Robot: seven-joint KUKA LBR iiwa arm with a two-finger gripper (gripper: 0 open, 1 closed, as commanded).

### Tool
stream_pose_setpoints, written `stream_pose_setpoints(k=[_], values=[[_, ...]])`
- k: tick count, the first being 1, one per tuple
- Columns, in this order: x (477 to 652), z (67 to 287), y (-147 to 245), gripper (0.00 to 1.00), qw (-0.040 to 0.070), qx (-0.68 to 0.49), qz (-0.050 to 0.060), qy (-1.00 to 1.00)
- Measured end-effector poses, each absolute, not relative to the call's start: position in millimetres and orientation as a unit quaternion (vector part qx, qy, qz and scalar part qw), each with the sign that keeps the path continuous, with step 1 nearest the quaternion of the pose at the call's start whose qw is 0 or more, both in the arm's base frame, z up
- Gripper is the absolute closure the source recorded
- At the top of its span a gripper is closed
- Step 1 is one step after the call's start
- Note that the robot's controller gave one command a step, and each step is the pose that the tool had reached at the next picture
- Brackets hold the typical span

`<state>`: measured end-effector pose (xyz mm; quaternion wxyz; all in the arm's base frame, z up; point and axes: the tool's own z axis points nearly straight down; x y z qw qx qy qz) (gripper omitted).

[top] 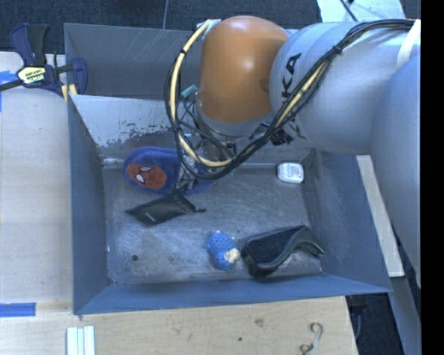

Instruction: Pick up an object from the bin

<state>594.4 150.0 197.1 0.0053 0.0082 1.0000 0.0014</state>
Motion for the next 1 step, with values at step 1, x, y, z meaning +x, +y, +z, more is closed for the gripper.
stream_pose_setpoints(k=[1], values=[[626.1,298.2,82.6,1.0,0.005,-0.287,-0.002,0.958]])
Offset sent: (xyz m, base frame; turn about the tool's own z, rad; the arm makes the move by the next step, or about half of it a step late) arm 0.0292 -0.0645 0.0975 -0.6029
